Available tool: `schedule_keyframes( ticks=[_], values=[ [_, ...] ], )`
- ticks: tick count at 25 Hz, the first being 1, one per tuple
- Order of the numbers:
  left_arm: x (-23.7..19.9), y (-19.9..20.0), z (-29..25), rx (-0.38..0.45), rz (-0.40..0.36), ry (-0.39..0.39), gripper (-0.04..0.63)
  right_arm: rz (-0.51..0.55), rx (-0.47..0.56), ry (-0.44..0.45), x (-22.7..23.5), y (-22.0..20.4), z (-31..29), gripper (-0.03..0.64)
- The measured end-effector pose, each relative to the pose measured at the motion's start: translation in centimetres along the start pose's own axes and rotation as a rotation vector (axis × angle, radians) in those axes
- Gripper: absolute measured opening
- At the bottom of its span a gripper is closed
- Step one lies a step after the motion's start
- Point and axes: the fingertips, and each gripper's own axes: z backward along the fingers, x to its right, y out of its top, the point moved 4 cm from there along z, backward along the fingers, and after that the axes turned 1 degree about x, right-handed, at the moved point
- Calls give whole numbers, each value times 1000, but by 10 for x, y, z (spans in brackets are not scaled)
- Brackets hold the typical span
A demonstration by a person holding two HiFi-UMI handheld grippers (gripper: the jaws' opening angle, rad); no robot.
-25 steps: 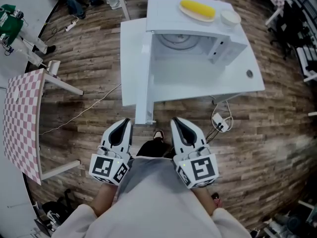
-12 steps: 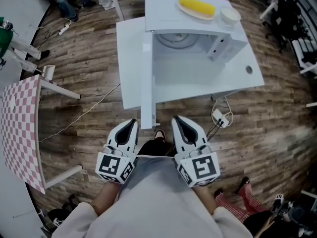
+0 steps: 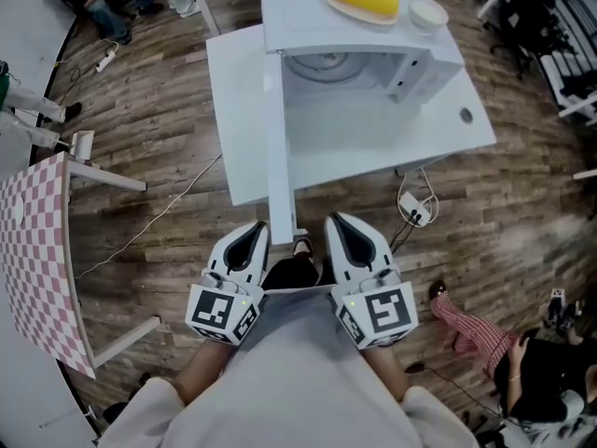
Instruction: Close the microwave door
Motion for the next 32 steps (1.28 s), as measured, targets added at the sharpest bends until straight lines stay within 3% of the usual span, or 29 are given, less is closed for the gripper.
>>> schedule_keyframes(
  ticks=[32],
  values=[
    [27, 6, -32, -1, 22, -52, 15, -5, -14, 5, 24, 6, -5, 23]
  ],
)
